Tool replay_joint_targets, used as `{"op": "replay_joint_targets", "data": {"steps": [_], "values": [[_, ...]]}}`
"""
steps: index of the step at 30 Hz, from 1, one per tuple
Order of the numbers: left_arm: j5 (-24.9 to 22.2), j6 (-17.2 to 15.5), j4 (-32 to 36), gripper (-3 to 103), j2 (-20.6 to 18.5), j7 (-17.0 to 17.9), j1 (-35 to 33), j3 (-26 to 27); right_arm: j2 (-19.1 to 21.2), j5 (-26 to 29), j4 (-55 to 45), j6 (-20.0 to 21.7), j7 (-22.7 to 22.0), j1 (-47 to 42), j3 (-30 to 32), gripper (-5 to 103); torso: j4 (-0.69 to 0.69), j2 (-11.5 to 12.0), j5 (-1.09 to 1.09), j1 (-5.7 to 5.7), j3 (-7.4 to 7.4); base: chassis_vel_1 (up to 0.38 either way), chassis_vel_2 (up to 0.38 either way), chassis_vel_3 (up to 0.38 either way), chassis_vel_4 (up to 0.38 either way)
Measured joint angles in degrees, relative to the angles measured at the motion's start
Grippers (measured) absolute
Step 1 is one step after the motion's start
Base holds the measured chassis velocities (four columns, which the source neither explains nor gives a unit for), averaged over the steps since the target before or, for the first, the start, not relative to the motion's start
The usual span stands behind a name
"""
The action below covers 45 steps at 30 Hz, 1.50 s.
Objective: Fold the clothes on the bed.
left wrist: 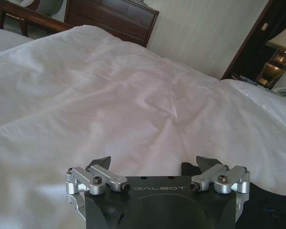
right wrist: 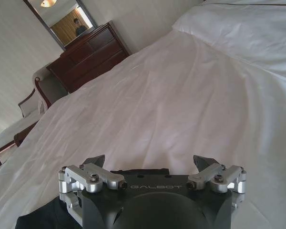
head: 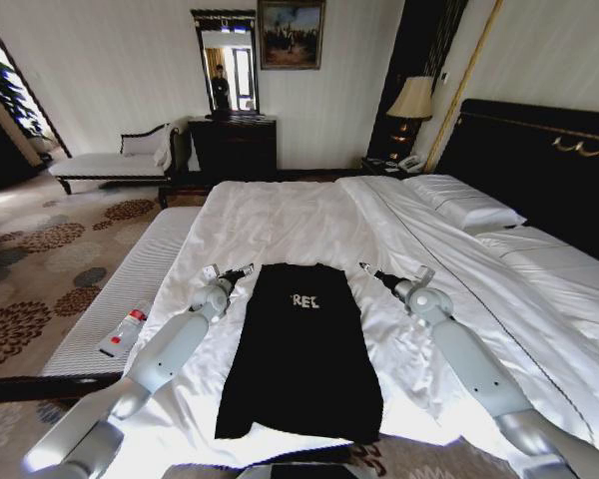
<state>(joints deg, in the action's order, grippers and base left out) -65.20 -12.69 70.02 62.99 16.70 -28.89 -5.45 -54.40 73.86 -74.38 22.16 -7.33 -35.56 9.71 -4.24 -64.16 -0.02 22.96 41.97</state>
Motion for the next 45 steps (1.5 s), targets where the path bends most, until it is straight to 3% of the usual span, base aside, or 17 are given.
{"op": "replay_joint_targets", "data": {"steps": [9, 12, 17, 31, 40, 45], "values": [[0.41, 0.34, -2.3, 100, 1.31, -0.57, 0.23, 0.23, -3.76, -3.06, 12.98, -0.31, 5.31, 5.43, -3.54, 100, -0.03, -0.01, 0.01, -0.02, -0.01, 0.0, 0.0, 0.0, 0.0], [0.24, 0.4, -4.06, 100, 1.66, -1.21, 1.41, -0.75, -5.8, -7.79, 19.91, -2.7, 7.87, 8.02, -5.23, 100, -0.03, -0.01, 0.01, -0.02, 0.0, 0.0, 0.0, 0.0, 0.0], [-0.17, 0.55, -6.4, 100, 3.2, -1.52, 3.13, -0.55, -9.63, -8.96, 26.69, -3.87, 10.21, 11.85, -5.49, 100, -0.01, -0.01, 0.01, -0.02, 0.0, 0.0, 0.0, 0.0, 0.0], [-0.41, 0.61, -5.56, 100, 2.73, -1.42, 2.71, -0.48, -14.6, -12.43, 32.33, -4.14, 15.47, 13.34, -4.89, 100, -0.01, 0.0, 0.0, -0.02, -0.01, 0.0, 0.0, 0.0, 0.0], [-0.28, 0.62, -5.36, 100, 2.3, -1.61, 2.53, -0.19, -15.52, -13.27, 34.87, -4.79, 16.66, 14.74, -4.71, 103, -0.02, -0.01, 0.0, -0.02, -0.01, 0.0, 0.0, 0.0, 0.0], [-0.27, 0.62, -5.47, 100, 2.28, -1.74, 2.34, -0.08, -15.61, -14.85, 36.64, -4.97, 17.57, 15.77, -5.91, 92, -0.01, -0.01, 0.01, -0.02, -0.01, 0.0, 0.0, 0.0, 0.0]]}}
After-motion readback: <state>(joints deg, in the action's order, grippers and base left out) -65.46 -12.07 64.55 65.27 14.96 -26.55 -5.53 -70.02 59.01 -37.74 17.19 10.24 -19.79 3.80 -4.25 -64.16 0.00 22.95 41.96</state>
